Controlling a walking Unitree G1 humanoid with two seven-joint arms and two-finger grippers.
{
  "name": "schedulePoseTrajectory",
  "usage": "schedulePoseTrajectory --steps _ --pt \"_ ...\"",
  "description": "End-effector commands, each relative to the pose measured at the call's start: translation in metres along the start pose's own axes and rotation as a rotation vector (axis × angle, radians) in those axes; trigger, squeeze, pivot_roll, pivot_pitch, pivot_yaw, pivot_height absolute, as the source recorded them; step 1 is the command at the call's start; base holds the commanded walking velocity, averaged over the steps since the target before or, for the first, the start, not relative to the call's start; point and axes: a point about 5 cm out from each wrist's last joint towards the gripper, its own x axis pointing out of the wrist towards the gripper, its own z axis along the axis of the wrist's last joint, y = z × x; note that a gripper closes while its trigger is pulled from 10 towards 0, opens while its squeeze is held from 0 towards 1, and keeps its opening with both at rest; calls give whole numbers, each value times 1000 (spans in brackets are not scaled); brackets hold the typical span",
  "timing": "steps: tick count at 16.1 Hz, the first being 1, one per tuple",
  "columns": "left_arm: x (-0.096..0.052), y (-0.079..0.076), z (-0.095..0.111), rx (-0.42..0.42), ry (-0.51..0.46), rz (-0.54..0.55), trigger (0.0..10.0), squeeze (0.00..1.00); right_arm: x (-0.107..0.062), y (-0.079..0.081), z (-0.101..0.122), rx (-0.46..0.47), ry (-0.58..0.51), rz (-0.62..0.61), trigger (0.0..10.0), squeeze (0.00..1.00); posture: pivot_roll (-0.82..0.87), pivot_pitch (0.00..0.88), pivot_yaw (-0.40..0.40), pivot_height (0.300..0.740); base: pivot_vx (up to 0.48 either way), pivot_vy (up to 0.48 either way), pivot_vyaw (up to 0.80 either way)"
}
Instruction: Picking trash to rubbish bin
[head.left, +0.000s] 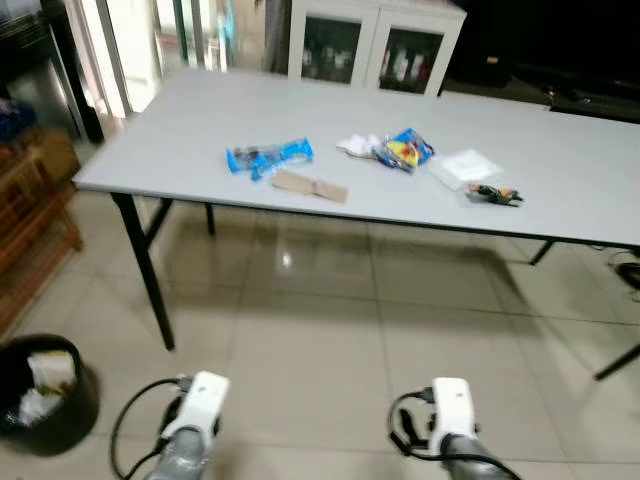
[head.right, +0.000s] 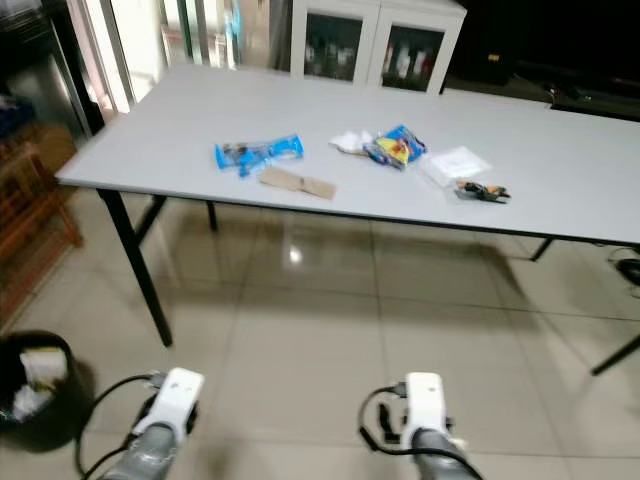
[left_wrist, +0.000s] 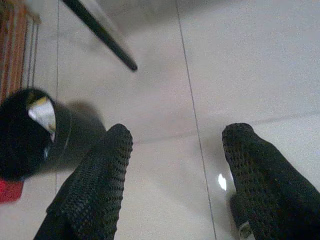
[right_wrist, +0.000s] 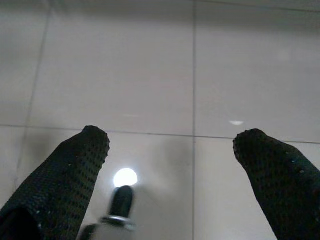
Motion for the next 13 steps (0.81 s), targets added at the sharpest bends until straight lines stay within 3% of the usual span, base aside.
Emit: schedulePoseTrajectory --steps 1,8,13 --pt "1 -1 5 -12 -11 9 10000 0 0 -6 2 -4 -4 -12 10000 0 -15 22 -104 740 0 -285 0" --pt "1 -1 4 -11 -9 10 10000 0 0 -5 2 1 -4 -9 10000 0 -17 30 -103 740 0 -335 0" --pt "2 0 12 -21 -32 10 10000 0 0 -5 3 -3 -8 -8 10000 0 -17 31 -103 740 0 0 0"
